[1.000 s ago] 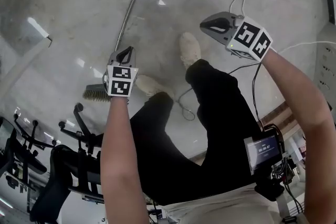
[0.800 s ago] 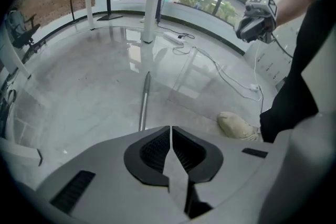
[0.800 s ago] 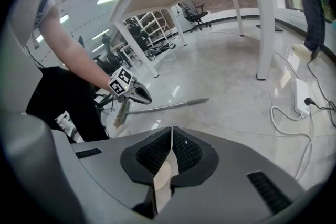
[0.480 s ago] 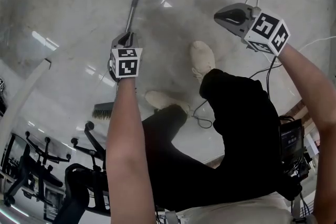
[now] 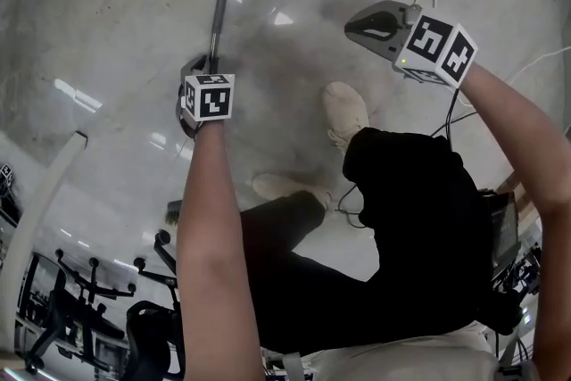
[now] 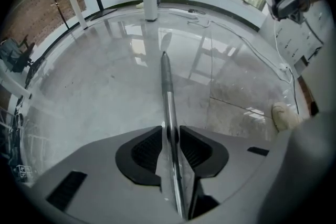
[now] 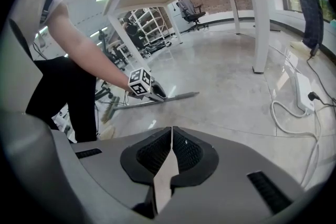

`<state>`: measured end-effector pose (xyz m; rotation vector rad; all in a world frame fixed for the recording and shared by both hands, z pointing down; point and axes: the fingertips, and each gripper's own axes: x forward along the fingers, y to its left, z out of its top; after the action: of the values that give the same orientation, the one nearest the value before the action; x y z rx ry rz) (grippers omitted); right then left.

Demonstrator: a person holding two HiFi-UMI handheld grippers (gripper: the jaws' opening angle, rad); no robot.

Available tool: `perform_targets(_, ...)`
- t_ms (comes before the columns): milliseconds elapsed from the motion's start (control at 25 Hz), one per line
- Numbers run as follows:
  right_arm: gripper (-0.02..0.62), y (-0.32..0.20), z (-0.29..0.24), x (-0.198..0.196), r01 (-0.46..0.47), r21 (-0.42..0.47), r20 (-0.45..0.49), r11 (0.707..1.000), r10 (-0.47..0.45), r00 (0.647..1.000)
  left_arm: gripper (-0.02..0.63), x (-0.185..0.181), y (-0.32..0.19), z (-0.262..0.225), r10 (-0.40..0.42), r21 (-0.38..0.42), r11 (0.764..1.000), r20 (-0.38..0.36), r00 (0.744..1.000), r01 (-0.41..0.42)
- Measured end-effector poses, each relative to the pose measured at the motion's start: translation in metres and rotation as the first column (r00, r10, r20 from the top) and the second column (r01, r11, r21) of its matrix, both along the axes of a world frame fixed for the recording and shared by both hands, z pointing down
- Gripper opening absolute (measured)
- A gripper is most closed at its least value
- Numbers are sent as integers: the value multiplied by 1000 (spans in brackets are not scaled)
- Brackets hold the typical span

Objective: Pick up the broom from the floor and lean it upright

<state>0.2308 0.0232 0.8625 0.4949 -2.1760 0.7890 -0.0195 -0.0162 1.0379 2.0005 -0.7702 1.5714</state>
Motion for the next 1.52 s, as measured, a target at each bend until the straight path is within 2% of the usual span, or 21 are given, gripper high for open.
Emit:
perform_targets(160,18,-9,2,1,17,10,-15,1000,-16,1000,101,-1,3,12,17,-41,999,12,1000,-16)
perform_targets(360,18,-22,-7,8,-3,29,-36,1000,4,999,77,3,7,5,-29,-80,996,-4,1000,29)
perform_targets(600,18,-22,-17,3,-12,-2,-41,1000,12,999,74,7,8,-33,-45,-37,998,-79,996,42)
perform_targets(720,18,-18,-32,-4,-12,-18,-44,1000,12,999,72,5,10,-72,-39,16,999,-127,991,42)
perform_targets(1000,18,2,-121,-46,44,-27,-25,999,-45,999,72,-25,32,-195,-31,103,993,-207,978,53)
perform_targets(1320,18,12,-240,-93,105,-5,-21,994,-105,994,71,-84,56,-330,-116,162,975,-226,967,155)
perform_targets(1520,18,23,-257,-113,129,-27,-6,991,-130,992,71,-123,70,-369,-176,227,948,-219,960,225)
